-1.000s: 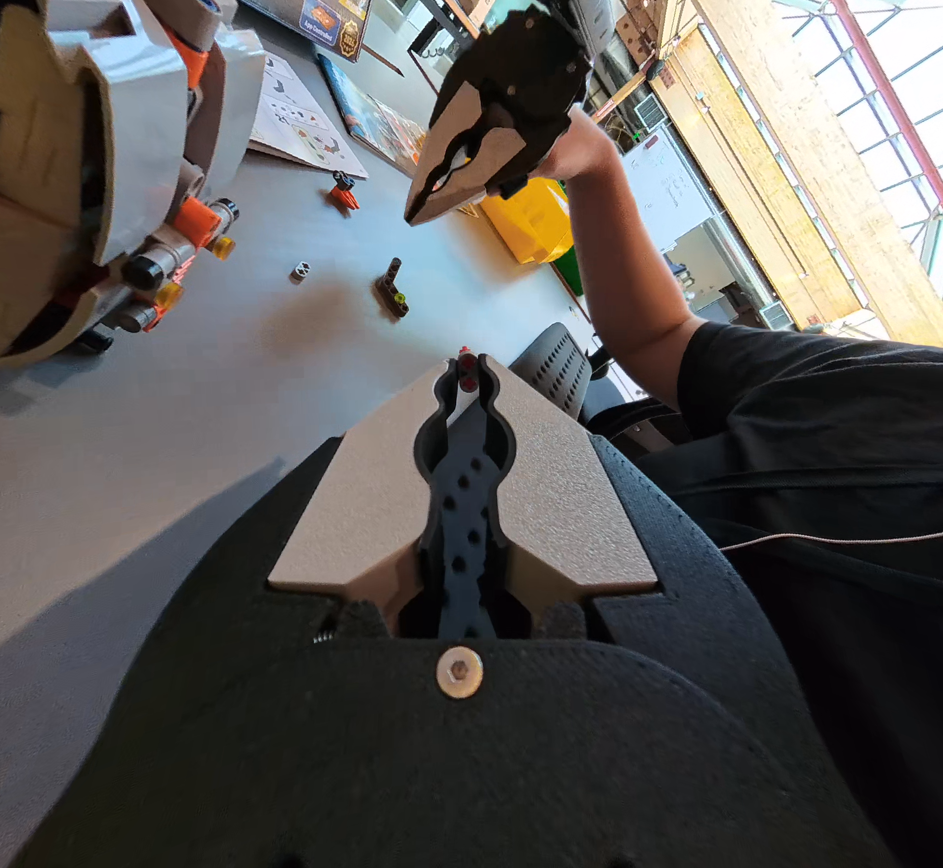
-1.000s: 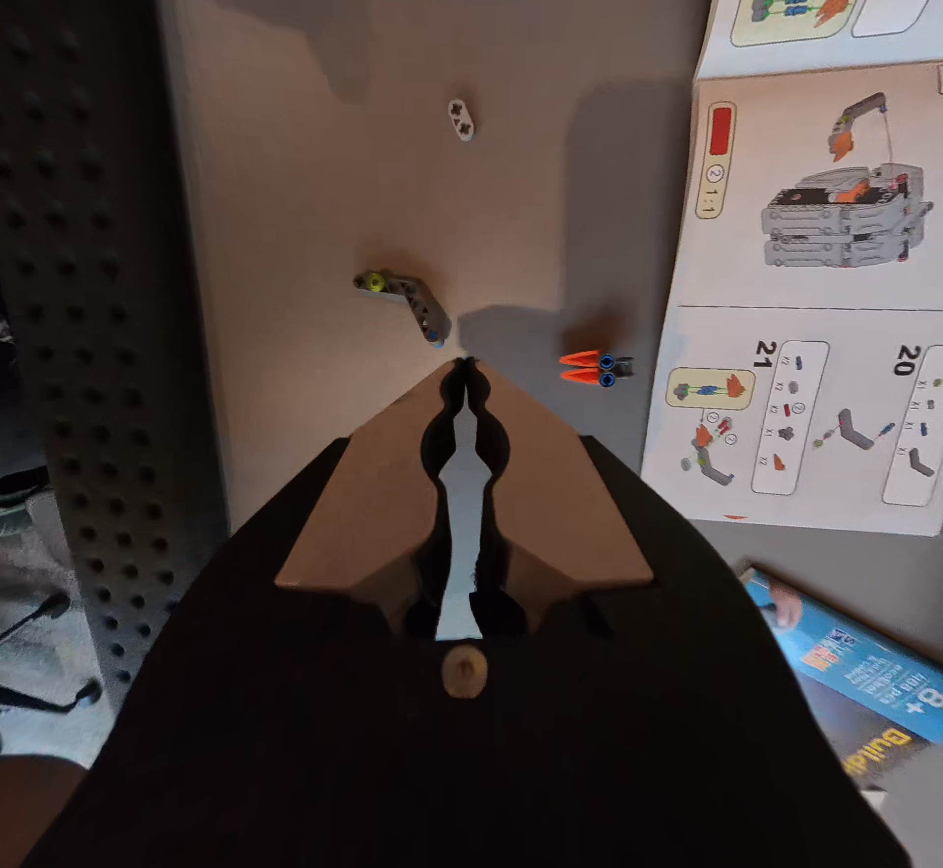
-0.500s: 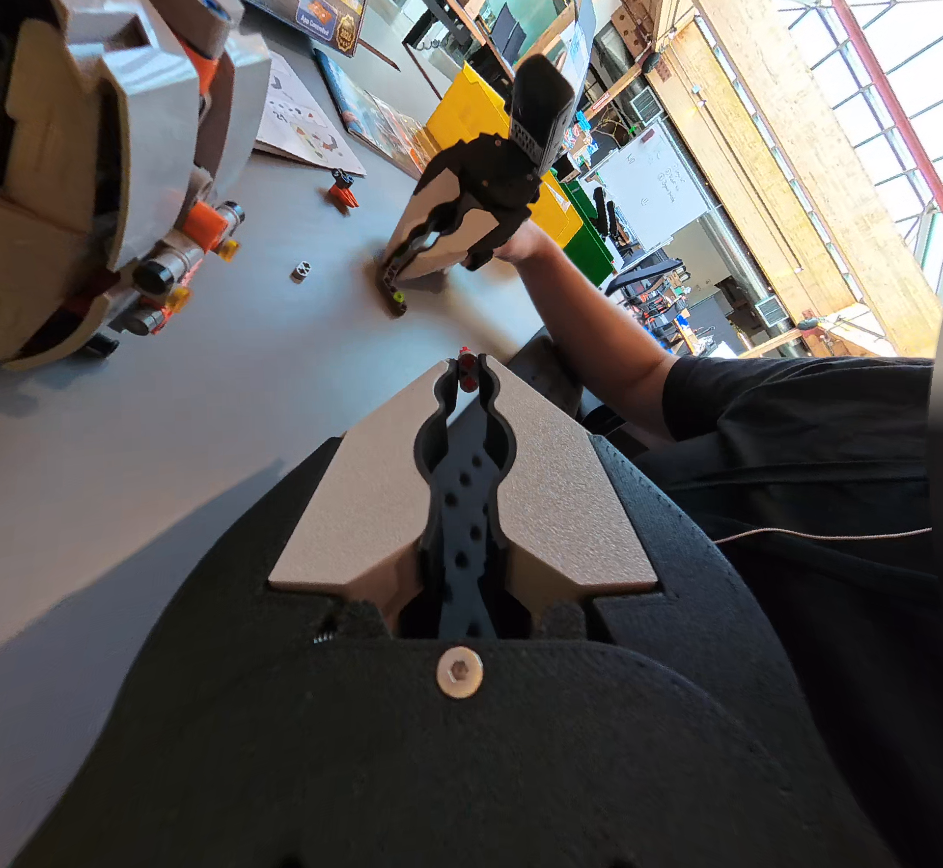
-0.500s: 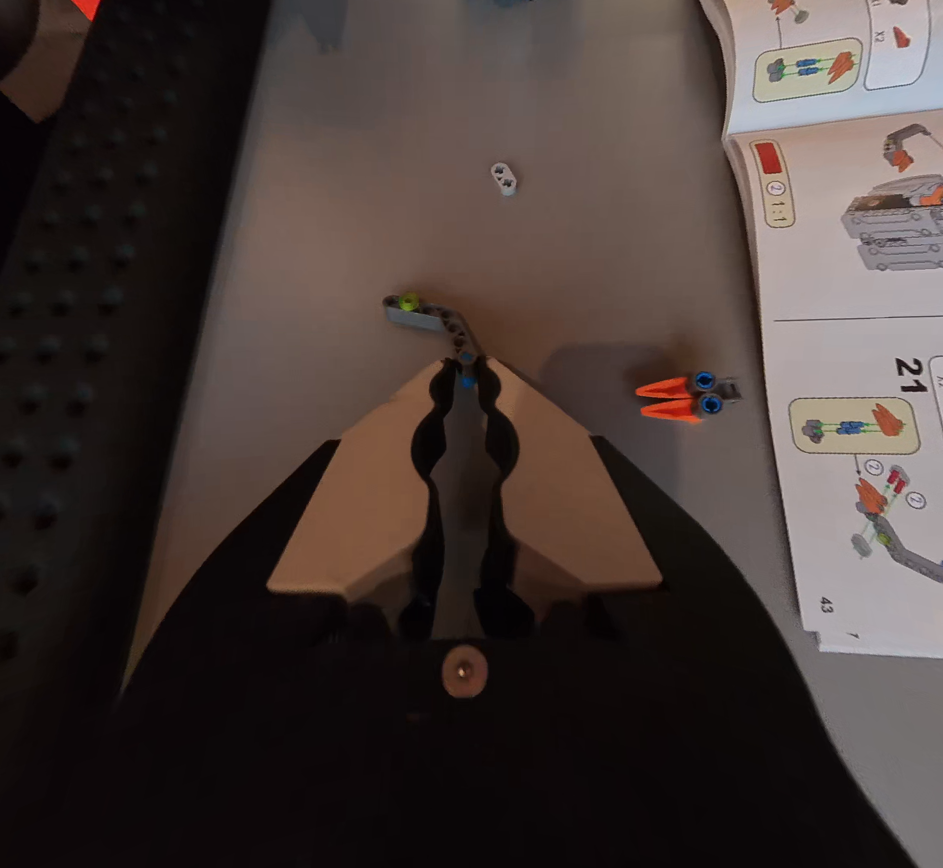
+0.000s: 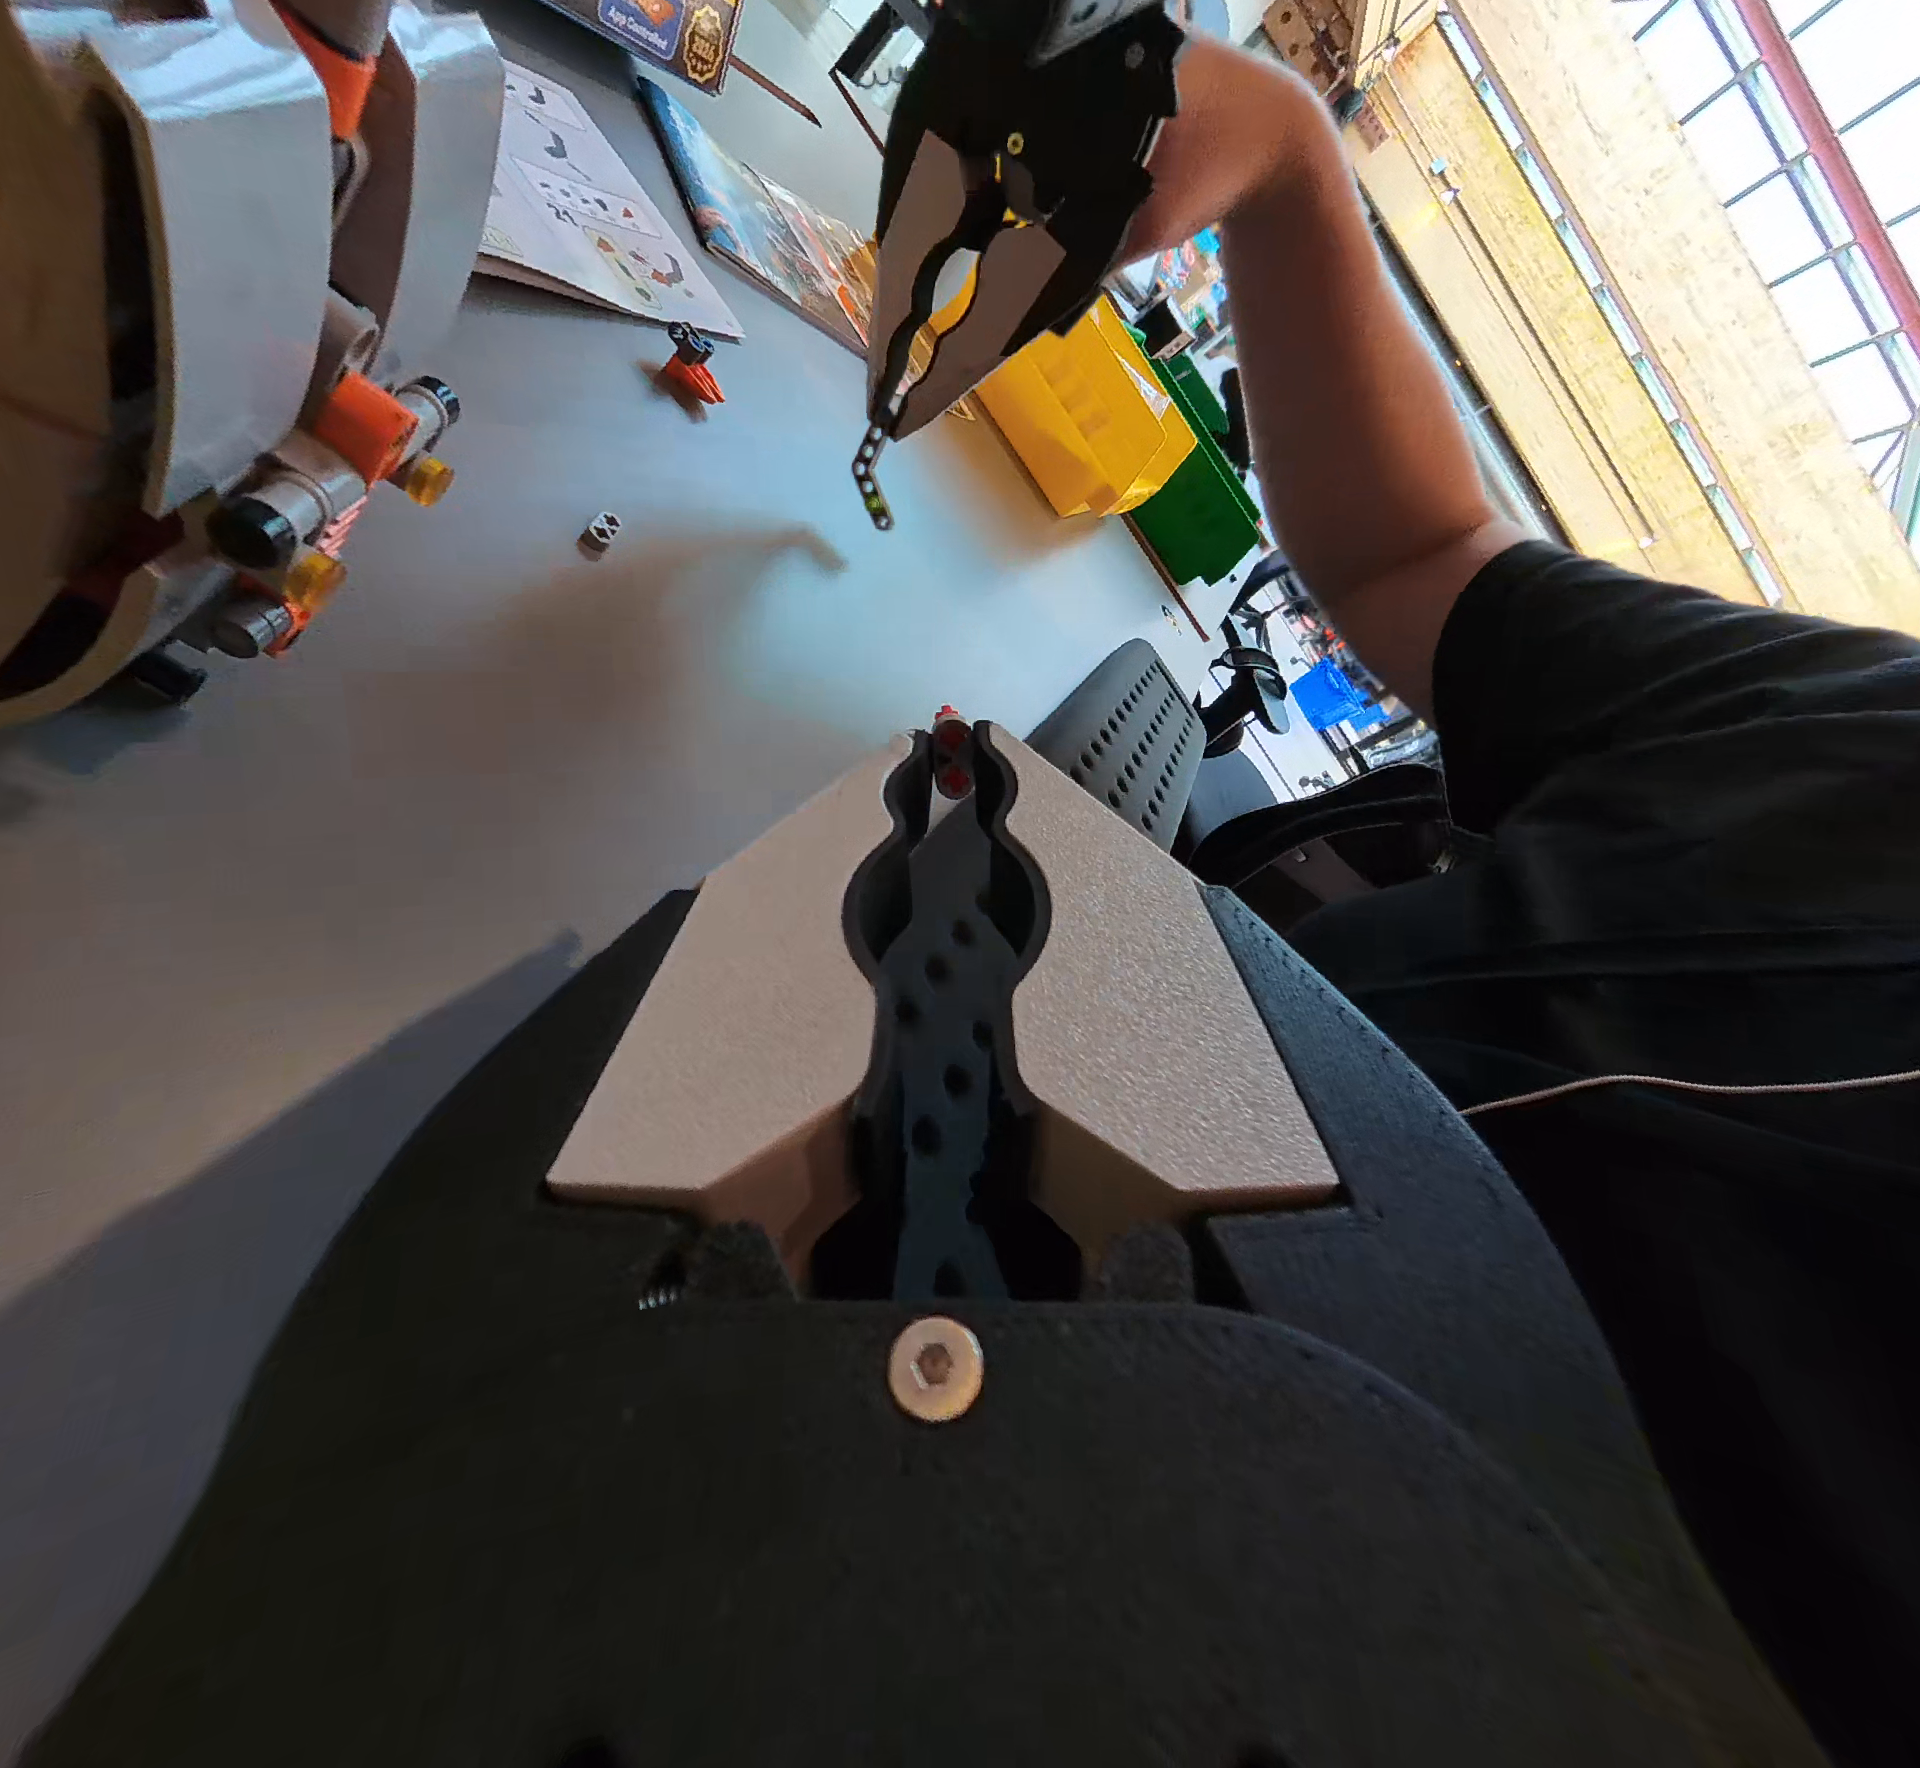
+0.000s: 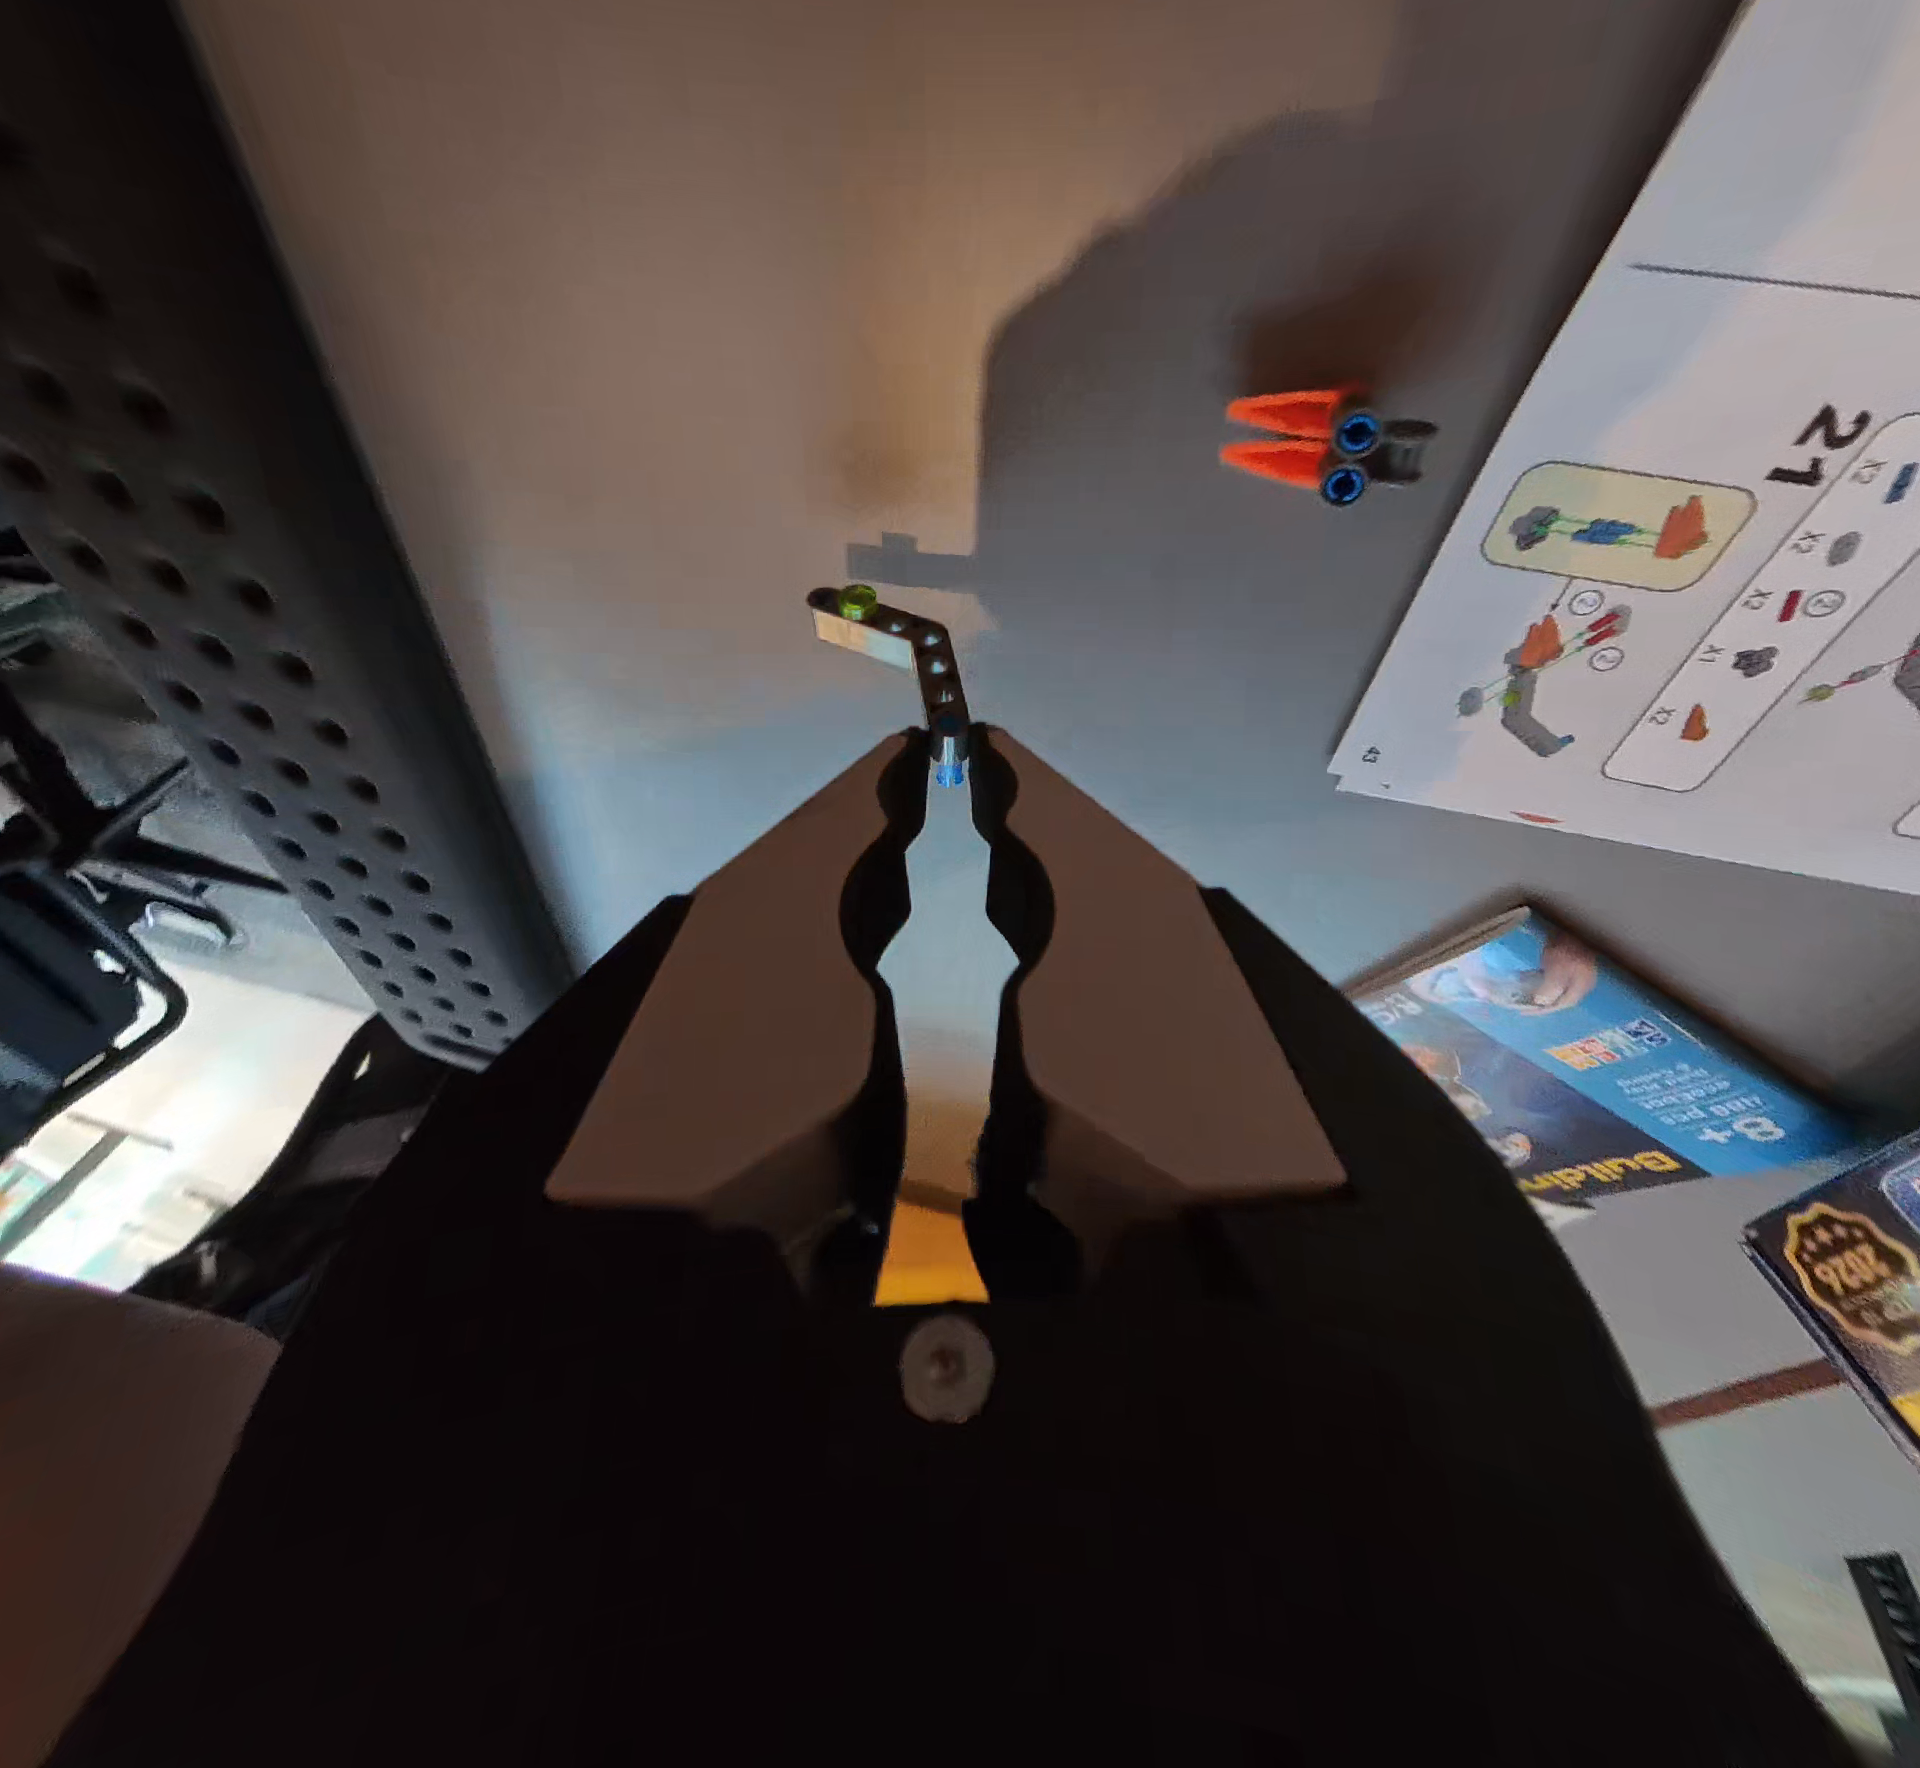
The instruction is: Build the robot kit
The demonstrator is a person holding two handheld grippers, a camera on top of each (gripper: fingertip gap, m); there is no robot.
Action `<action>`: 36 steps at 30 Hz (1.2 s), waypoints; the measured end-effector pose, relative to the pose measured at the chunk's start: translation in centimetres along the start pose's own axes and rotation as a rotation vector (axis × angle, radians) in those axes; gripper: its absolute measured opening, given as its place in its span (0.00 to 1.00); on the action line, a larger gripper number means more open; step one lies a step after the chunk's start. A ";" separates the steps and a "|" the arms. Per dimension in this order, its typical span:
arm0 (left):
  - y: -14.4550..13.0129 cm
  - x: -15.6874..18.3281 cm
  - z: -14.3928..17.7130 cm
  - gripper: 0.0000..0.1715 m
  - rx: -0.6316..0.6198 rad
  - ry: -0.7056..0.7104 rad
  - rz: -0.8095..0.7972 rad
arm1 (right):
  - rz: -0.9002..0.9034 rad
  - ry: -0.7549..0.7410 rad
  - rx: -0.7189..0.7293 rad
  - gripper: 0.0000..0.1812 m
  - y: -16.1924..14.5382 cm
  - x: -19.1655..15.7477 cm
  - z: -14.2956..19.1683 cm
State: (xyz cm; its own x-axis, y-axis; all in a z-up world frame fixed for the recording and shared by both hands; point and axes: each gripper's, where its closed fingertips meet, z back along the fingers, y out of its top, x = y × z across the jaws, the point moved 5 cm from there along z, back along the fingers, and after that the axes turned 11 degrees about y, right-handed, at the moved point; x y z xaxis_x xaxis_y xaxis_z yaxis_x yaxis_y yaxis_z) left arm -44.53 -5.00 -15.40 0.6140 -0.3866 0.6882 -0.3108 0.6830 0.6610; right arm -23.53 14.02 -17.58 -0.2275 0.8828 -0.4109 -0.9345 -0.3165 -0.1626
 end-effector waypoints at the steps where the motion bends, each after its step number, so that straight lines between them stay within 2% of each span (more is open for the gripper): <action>1: 0.0 0.0 0.0 0.03 -0.001 0.000 0.001 | -0.003 0.004 -0.039 0.04 -0.1 0.1 -0.2; 4: 0.0 0.1 0.2 0.03 -0.004 0.001 -0.004 | -0.021 0.039 -0.110 0.05 -0.2 0.0 -1.1; 7: 0.1 0.2 0.3 0.03 0.003 0.000 -0.007 | -0.026 0.035 -0.120 0.05 -0.1 0.2 -1.6; 21: -0.1 0.0 0.6 0.03 0.019 0.001 0.002 | -0.057 0.141 -0.028 0.05 0.3 0.4 -2.1; 30: 0.1 0.1 0.1 0.03 0.009 -0.010 -0.002 | -0.046 0.124 0.025 0.10 0.2 0.5 -1.9; 36: 0.1 0.1 0.1 0.03 0.008 -0.012 0.001 | -0.039 0.083 0.126 0.15 -0.2 0.4 -1.0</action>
State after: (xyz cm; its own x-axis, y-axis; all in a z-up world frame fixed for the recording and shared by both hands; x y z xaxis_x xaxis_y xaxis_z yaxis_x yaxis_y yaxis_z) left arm -44.59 -5.00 -15.27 0.6050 -0.3935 0.6922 -0.3174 0.6782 0.6629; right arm -23.21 14.12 -18.63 -0.1718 0.8603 -0.4800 -0.9703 -0.2320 -0.0686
